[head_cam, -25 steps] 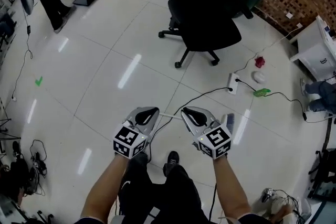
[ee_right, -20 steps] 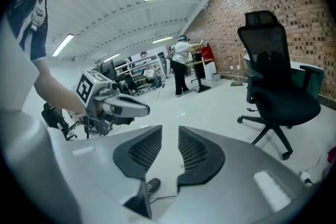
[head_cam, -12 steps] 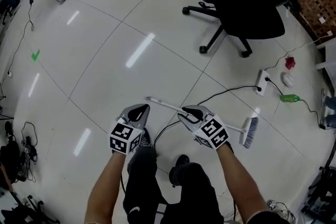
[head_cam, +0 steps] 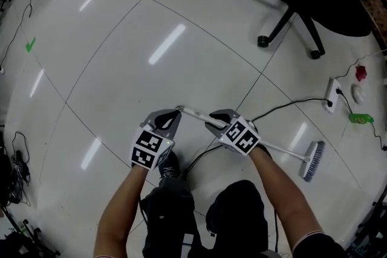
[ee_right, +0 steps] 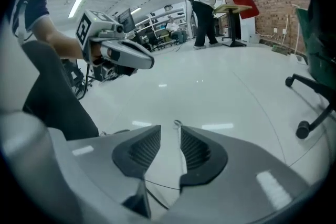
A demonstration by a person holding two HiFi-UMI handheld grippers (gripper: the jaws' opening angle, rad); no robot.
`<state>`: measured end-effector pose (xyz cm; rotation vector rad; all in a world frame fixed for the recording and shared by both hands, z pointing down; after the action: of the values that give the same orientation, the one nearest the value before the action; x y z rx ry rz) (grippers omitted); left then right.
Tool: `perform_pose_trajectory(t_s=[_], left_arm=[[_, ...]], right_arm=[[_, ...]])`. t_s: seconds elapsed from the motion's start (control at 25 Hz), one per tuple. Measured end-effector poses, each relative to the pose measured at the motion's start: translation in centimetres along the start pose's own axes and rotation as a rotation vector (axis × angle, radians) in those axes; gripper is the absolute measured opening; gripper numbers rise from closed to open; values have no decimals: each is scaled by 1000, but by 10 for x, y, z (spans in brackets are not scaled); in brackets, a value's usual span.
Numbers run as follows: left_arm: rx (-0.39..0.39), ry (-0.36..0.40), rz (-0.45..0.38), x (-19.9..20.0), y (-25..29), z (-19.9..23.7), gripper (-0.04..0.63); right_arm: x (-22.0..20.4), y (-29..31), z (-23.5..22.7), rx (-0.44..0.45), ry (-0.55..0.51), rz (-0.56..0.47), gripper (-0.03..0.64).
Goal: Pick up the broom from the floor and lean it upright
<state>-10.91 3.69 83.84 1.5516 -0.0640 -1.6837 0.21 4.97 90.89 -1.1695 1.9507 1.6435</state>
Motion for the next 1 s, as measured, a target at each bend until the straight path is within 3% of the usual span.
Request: perform_pose_trajectory(t_s=[0.28,0.52,0.64,0.72,0.8,1.0], left_arm=[[21,-57,33,-83,36,29,0],[33,-75,64,-119,50,39,0],[24,-72,81,-120,49,39,0],[26,-58,79,-115,45,43,0],[32,-36,73,-104,42,48,0],[19,-29,60,-60,21,45,0]], right_arm=[[-78,88,-29,14,-45,105,124],[-113,131,-38,9,-77,169,148],[-127,138,-41,-37,-114,197,170],[-128,140,-42,-57,-140,212,91],[-126,137,-40,-54,-150,216,92],[-85,96,-30,-83,-142,149,91]])
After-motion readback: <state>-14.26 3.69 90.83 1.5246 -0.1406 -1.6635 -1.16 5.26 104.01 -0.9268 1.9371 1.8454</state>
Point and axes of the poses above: the fingertips, and each gripper's own axes: y forward along the fingers, z to its left, x out of its top, the point moved 2 cm from there along -y, backward along the fingers, and after that the axes turned 7 degrees about -z, right-handed, at the moved point
